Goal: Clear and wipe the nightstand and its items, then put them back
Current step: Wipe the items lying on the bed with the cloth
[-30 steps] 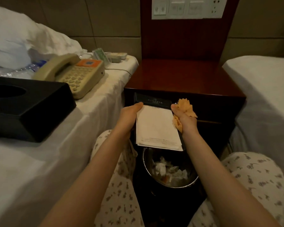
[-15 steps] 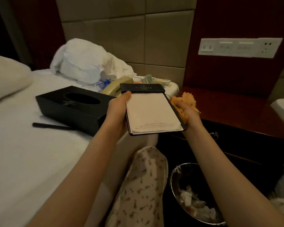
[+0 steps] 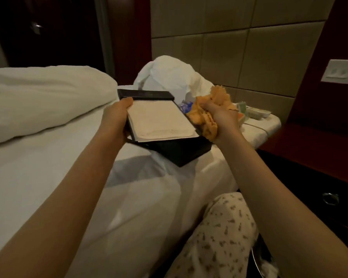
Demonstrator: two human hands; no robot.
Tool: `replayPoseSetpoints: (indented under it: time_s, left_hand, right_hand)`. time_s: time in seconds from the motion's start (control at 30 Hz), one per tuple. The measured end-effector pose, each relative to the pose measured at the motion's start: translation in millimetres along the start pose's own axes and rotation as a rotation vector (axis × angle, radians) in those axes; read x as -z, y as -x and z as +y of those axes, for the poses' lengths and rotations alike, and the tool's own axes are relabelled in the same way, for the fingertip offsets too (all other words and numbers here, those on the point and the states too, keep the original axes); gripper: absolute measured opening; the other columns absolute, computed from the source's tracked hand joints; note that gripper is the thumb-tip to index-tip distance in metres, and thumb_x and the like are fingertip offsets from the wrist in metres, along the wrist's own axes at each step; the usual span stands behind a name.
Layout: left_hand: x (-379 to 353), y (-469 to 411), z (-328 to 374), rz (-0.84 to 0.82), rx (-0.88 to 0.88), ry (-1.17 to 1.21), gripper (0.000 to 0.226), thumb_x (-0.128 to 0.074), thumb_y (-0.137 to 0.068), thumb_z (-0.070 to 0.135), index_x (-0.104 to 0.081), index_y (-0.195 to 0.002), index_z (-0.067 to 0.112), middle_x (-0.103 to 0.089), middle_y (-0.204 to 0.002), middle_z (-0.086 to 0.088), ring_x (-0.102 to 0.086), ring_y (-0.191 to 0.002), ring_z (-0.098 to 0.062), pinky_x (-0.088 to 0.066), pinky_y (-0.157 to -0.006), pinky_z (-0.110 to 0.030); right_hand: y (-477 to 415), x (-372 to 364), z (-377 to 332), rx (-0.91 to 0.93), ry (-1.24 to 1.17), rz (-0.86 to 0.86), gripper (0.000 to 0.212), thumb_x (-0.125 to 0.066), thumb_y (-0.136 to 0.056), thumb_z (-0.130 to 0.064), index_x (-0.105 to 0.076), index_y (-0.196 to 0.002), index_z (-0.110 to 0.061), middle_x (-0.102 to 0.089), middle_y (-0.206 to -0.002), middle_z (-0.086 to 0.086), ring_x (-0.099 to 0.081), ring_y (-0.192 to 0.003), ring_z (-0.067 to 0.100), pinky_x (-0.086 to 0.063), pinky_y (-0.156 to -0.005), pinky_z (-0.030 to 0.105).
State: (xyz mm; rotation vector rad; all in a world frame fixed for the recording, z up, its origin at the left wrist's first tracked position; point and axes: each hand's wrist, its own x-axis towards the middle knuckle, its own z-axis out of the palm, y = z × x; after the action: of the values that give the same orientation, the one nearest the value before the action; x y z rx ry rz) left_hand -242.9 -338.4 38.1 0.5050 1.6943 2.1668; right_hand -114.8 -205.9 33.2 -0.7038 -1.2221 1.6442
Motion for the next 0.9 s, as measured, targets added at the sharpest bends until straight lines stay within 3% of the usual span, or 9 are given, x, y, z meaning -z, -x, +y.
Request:
replayPoseSetpoints:
  time_s: [0.07,0.17,0.23,0.37,0.53,0.67,0.73,0.83,0.9]
  left_hand:
    - [21,-5,2,0.07,-0.01,-0.02,0.033,-0.044,-0.097,0.019,-0.051,-0.127,0.006,-0.058,-0.085,-0.001,-0.054,-0.069,-0.013,-0.045,-0.057,-0.026]
    - [51,-12,-1,0.155,0.008,-0.049,0.035,-0.042,-0.098,0.016,-0.046,-0.131,0.003,-0.053,-0.081,0.0,-0.055,-0.085,-0.019,-0.046,-0.068,-0.032]
    - [67,-18,-9,0.199,0.059,-0.075,0.037,-0.04,-0.099,0.014,-0.043,-0.134,0.004,-0.053,-0.084,-0.002,-0.052,-0.091,-0.021,-0.045,-0.074,-0.033]
    - [91,-27,-29,0.249,0.164,-0.09,0.035,-0.038,-0.098,0.012,-0.043,-0.132,0.006,-0.048,-0.079,-0.003,-0.05,-0.068,-0.014,-0.044,-0.055,-0.026]
    - [95,-26,-39,0.253,0.225,-0.14,0.013,-0.034,-0.098,0.007,-0.04,-0.109,0.012,-0.044,-0.075,-0.004,-0.046,-0.063,-0.014,-0.045,-0.034,-0.019]
    - [93,-24,-46,0.199,0.234,-0.301,0.014,-0.035,-0.097,0.01,-0.044,-0.108,0.011,-0.049,-0.082,-0.005,-0.048,-0.067,-0.016,-0.044,-0.051,-0.027]
    - [94,-25,-50,0.201,0.182,-0.591,0.023,-0.037,-0.095,0.013,-0.05,-0.113,0.008,-0.053,-0.084,-0.008,-0.052,-0.07,-0.022,-0.045,-0.058,-0.03]
    - [93,-21,-51,0.27,0.081,-1.107,0.038,-0.046,-0.09,0.017,-0.043,-0.125,0.002,-0.054,-0.115,-0.018,-0.056,-0.104,-0.036,-0.046,-0.084,-0.038]
    - [87,-18,-50,0.276,0.034,-1.203,0.048,-0.05,-0.088,0.015,-0.034,-0.131,0.002,-0.039,-0.13,-0.02,-0.045,-0.118,-0.038,-0.042,-0.091,-0.04]
  right_hand:
    - [3,-11,6,-0.024,0.065,-0.075,0.032,-0.071,-0.081,-0.014,-0.058,-0.11,-0.009,-0.062,-0.08,0.002,-0.057,-0.046,0.006,-0.044,-0.037,0.017]
    - [7,-26,15,-0.043,0.114,-0.152,0.023,-0.07,-0.082,-0.014,-0.058,-0.101,-0.015,-0.064,-0.072,-0.001,-0.056,-0.044,0.006,-0.043,-0.038,0.015]
    - [9,-34,21,-0.046,0.135,-0.192,0.021,-0.069,-0.083,-0.013,-0.058,-0.1,-0.017,-0.065,-0.075,0.001,-0.058,-0.056,0.011,-0.047,-0.047,0.022]
    - [14,-45,31,0.021,0.255,-0.226,0.044,-0.068,-0.084,-0.013,-0.053,-0.125,-0.014,-0.064,-0.113,0.007,-0.064,-0.093,0.021,-0.054,-0.086,0.038]
    - [15,-47,32,0.057,0.317,-0.254,0.037,-0.067,-0.085,-0.013,-0.053,-0.118,-0.016,-0.062,-0.104,0.002,-0.063,-0.094,0.021,-0.053,-0.087,0.038]
    - [12,-53,37,0.05,0.371,-0.228,0.035,-0.069,-0.082,-0.016,-0.055,-0.114,-0.012,-0.064,-0.106,0.011,-0.062,-0.086,0.024,-0.053,-0.089,0.047]
    - [11,-54,38,0.059,0.392,-0.241,0.033,-0.069,-0.081,-0.017,-0.057,-0.112,-0.013,-0.065,-0.108,0.01,-0.063,-0.09,0.024,-0.053,-0.089,0.047]
    - [9,-54,38,0.045,0.384,-0.247,0.039,-0.069,-0.081,-0.016,-0.058,-0.118,-0.011,-0.066,-0.109,0.01,-0.065,-0.091,0.027,-0.054,-0.087,0.048]
    - [8,-55,38,0.032,0.391,-0.245,0.042,-0.07,-0.081,-0.017,-0.056,-0.121,-0.013,-0.065,-0.111,0.009,-0.065,-0.096,0.027,-0.053,-0.089,0.047]
